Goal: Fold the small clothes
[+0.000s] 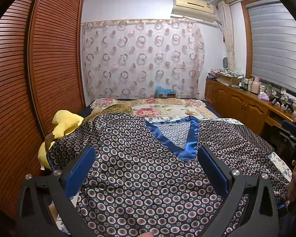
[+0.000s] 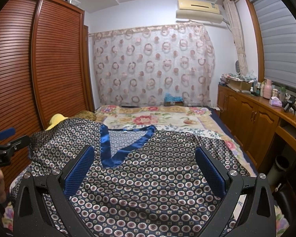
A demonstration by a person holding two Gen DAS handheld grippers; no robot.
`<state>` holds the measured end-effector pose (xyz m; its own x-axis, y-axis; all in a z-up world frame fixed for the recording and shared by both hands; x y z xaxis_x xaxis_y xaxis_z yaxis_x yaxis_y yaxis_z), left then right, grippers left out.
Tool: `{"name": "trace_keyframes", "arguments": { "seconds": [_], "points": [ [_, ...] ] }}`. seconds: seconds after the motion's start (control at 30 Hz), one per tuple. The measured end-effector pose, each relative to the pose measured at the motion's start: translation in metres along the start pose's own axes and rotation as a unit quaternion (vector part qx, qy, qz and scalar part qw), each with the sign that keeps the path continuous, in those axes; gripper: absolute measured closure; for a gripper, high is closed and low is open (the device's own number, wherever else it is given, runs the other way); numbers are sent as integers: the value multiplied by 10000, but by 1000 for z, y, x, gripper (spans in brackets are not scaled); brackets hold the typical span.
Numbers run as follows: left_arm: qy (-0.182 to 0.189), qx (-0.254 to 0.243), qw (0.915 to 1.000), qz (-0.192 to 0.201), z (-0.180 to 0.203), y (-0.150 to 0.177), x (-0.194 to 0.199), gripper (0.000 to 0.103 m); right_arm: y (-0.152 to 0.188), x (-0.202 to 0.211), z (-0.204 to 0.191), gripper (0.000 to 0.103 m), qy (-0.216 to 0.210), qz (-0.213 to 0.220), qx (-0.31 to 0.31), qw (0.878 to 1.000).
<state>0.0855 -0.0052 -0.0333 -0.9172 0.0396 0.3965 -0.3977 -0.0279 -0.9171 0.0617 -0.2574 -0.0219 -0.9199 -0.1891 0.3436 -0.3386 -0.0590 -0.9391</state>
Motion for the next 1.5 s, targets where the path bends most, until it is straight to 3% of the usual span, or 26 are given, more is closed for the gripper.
{"name": "trace_keyframes", "arguments": {
  "seconds": [1.5],
  "points": [
    [41,-65,9999,68,7,-6,8,0,1,-1,-4,0,-23,0,-20,10000]
  ]
}}
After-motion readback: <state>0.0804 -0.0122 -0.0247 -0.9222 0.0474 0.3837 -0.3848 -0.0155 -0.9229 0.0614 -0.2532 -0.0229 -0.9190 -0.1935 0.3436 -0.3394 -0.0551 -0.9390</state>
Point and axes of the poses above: each gripper's, at about its wrist camera, not at the fingertips, and x roughly against the way its jaws point, z to its right, y to its underside, the point moved 10 cm from there along -x, roughly the way its jaws point, and after that the axes turned 2 degrees about y, right-handed, at the moved point
